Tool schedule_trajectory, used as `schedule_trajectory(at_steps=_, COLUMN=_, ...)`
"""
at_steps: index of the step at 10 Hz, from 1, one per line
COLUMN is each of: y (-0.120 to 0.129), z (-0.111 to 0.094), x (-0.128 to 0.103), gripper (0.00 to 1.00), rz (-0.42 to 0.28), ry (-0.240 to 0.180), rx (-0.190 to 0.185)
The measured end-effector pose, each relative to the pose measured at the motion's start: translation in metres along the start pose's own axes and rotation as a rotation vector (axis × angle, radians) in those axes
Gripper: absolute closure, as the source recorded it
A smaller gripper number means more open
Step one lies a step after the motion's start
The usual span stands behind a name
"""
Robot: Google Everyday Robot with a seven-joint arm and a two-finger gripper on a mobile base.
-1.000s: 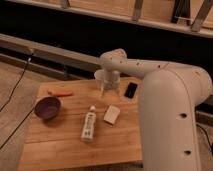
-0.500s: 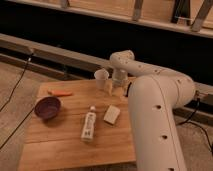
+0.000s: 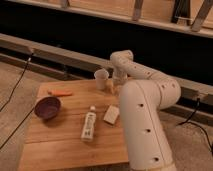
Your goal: Push the eraser across the table
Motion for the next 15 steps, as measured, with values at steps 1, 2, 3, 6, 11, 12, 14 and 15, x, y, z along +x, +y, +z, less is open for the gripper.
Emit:
schedule_trajectory(at_steps=1, y=-0.004, z=0.0, x=-0.005, gripper=0.81, rz=0.004, ry=-0.001, rx=0.003)
schedule_trajectory(at_steps=2, y=-0.011, z=0.001, x=-0.008, gripper=0.91, rz=0.01, ry=-0.001, rx=0.01)
schedule_trajectory(at_steps=3, y=-0.02, z=0.001, x=-0.011, gripper=0.99, rz=0.018, ry=0.0, rx=0.019)
schedule_trajectory(at_steps=6, y=-0.046, z=0.007, x=-0.01, gripper=1.0, rz=0.043, ry=0.006, rx=0.037)
schedule_trajectory(at_steps=11, y=-0.094, z=0.008, x=0.003, gripper=1.0, rz=0.111, ry=0.016, rx=0.072)
schedule_trajectory(at_steps=12, y=-0.102, z=0.006, x=0.005, gripper=1.0, rz=0.123, ry=0.017, rx=0.083)
schedule_trajectory(at_steps=14, y=-0.115, z=0.001, x=0.01, gripper=1.0, rz=0.14, ry=0.019, rx=0.105)
schedule_trajectory(at_steps=15, y=-0.119, z=0.001, x=0.012, gripper=1.0, rz=0.144, ry=0.021, rx=0.114)
